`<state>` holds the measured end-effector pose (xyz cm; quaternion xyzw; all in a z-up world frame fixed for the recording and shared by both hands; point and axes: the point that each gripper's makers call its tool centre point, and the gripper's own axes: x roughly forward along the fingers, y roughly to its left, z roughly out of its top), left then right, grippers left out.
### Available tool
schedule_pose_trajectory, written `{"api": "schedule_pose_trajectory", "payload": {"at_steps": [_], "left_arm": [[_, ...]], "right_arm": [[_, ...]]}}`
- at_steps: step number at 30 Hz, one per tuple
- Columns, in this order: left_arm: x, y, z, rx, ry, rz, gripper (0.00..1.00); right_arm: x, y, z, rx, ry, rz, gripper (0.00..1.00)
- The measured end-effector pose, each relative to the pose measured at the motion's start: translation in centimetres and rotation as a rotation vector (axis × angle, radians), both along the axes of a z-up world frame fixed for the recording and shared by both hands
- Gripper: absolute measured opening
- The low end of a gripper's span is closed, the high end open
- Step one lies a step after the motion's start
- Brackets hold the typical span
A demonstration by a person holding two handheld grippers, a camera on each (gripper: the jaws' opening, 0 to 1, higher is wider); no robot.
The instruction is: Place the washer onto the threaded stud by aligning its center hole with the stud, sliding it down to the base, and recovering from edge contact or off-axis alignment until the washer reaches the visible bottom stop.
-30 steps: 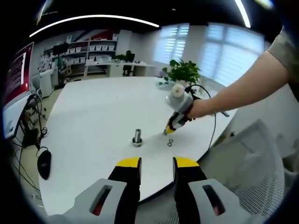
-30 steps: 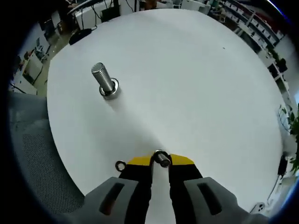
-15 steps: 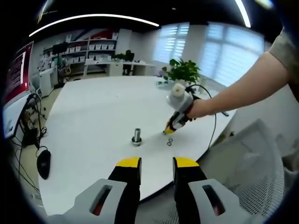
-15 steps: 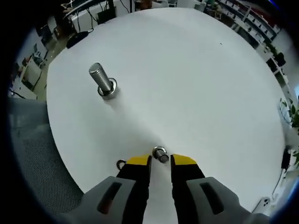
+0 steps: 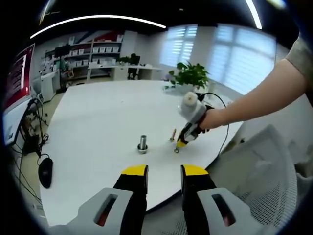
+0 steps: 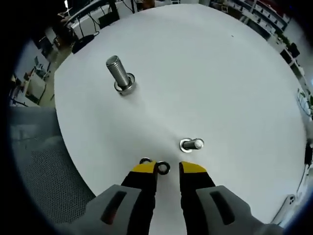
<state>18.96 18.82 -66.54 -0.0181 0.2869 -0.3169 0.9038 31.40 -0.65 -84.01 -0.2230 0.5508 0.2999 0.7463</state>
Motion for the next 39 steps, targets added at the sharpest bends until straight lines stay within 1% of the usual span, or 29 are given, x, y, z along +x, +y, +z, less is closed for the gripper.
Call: {"api": "schedule_pose_trajectory", "payload": {"at_steps": [2,3,4,6,11,16,20,24,28,32,35,39], "left_arm": [[0.02,0.06,-0.03,0.001,0.001,0.003,0.24],[0.03,0.06,-0.03,0.002,0.001,0.004,0.24],[0.03,0.06,-0.05,0.002,0.002,0.003,0.24],[-0.01,0.02,-0.09,0.005,0.004,0.000,0.24],[0.03,0.06,-0.11,0.005,0.004,0.003,0.24],[-0.01,0.04,-0.21,0.008,0.008,0.000,0.24],[-0.02,-0.02,-0.23,0.008,0.008,-0.004,0.24],[0.01,0.07,-0.25,0.009,0.009,0.001,0.24],[-0.02,0.07,-0.31,0.013,0.013,-0.001,0.24],[-0.04,0.03,-0.36,0.015,0.014,-0.004,0.24],[-0.06,0.04,-0.39,0.017,0.016,-0.004,0.24],[-0.05,0.07,-0.37,0.015,0.015,-0.002,0.24]], "right_arm": [[-0.16,0.16,-0.16,0.008,0.007,-0.002,0.20],[-0.36,0.18,-0.24,0.001,0.013,0.006,0.20],[-0.51,-0.13,-0.32,-0.022,0.018,0.020,0.20],[-0.30,-0.27,-0.20,-0.015,0.007,0.023,0.19],[-0.20,-0.52,-0.25,-0.008,0.002,0.027,0.18],[-0.53,-0.42,-0.26,-0.023,-0.007,0.094,0.19],[-0.50,-0.47,-0.29,-0.017,0.007,0.125,0.19],[-0.43,-0.42,-0.35,-0.055,0.017,0.161,0.17],[-0.27,-0.43,-0.32,-0.065,0.042,0.138,0.15],[-0.40,-0.45,-0.33,-0.075,0.051,0.145,0.14],[-0.63,-0.29,-0.27,-0.094,0.034,0.154,0.14],[-0.62,-0.50,-0.24,-0.075,0.001,0.124,0.14]]}}
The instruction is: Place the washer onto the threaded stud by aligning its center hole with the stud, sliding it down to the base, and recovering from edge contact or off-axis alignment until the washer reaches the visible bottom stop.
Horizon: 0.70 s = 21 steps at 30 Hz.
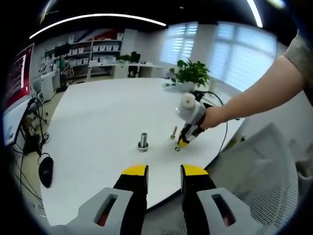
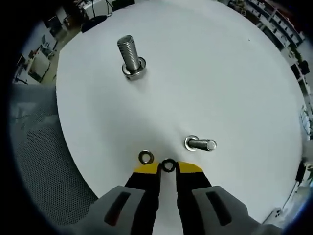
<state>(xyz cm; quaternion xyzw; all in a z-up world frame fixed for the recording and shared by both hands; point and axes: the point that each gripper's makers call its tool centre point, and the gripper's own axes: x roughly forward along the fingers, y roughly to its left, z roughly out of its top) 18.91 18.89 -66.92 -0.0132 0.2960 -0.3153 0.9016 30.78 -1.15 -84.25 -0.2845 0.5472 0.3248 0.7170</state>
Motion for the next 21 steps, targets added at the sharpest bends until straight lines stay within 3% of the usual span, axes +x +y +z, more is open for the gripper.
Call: {"api": "schedule_pose_trajectory", "payload": {"at_steps": [14,21], "left_arm": [[0.2,0.3,0.2,-0.010,-0.010,0.019,0.24],[0.3,0.3,0.4,-0.018,-0.018,0.025,0.24]], "right_arm": [[0.0,-0.5,0.5,0.042,-0.022,-0.080,0.13],[0.8,-1.2,2.6,0.063,-0.057,-0.103,0.13]]}}
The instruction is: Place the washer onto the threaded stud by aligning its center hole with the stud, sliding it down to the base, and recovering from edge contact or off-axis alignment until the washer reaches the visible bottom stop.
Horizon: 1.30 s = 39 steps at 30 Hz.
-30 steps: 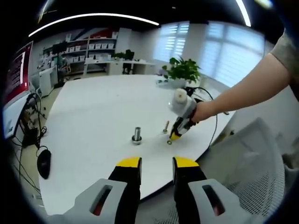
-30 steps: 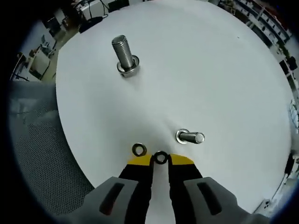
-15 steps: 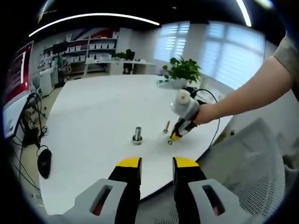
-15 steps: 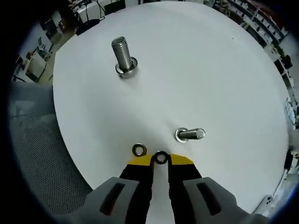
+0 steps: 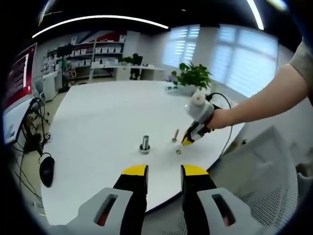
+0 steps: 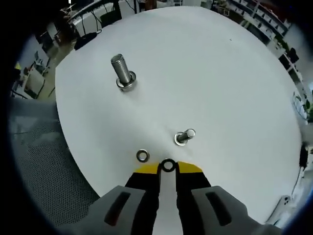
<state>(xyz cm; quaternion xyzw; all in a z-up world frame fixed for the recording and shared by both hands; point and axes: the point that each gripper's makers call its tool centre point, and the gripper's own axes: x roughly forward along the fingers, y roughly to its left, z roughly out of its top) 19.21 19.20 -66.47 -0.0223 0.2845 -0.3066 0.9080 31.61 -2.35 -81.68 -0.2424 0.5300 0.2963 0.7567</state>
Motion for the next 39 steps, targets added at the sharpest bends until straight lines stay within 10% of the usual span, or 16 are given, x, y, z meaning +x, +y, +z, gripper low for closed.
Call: {"api": "schedule_pose_trajectory", "payload": {"at_steps": [22,39], "left_arm": [[-0.3,-0.3,-0.6,0.028,0.021,-0.022,0.26],[-0.3,-0.1,-0.6,0.034,0.023,-0.013,0.26]], "right_arm": [[3.0,1.3,4.3,0.093,-0.169,-0.010,0.14],[3.5,1.9,3.1,0.061,-0.119,0.037,0.14]]}}
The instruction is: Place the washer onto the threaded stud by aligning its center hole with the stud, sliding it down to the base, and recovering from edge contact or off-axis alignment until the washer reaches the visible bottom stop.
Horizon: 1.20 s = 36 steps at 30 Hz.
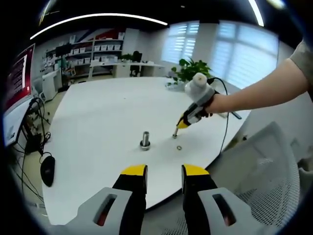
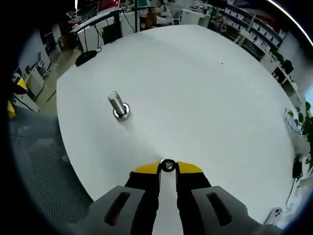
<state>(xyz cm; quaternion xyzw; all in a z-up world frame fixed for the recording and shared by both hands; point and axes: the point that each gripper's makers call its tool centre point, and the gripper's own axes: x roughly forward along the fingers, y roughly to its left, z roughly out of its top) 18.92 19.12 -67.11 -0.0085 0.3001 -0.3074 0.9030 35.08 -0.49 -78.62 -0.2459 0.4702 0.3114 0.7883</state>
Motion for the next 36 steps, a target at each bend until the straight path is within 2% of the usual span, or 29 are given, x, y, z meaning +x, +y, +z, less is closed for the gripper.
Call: {"api": "schedule_pose_trajectory", "payload": {"at_steps": [11,21,36], "left_arm": [[-0.1,0.0,-0.3,0.008,0.013,-0.002,0.26],[-0.2,0.0,-0.4,0.008,0.020,-0.002,0.26],[-0.2,0.0,-0.4,0.000,0.021,-0.003,0.26]], "right_arm": [[0.4,0.1,-2.8,-0.026,0.049,0.008,0.14],[-0.2,-0.5,-5.0,-0.067,0.088,0.014,0.15],[-0.7,-0.8,-4.0,-0.062,0.074,0.006,0.20]]}}
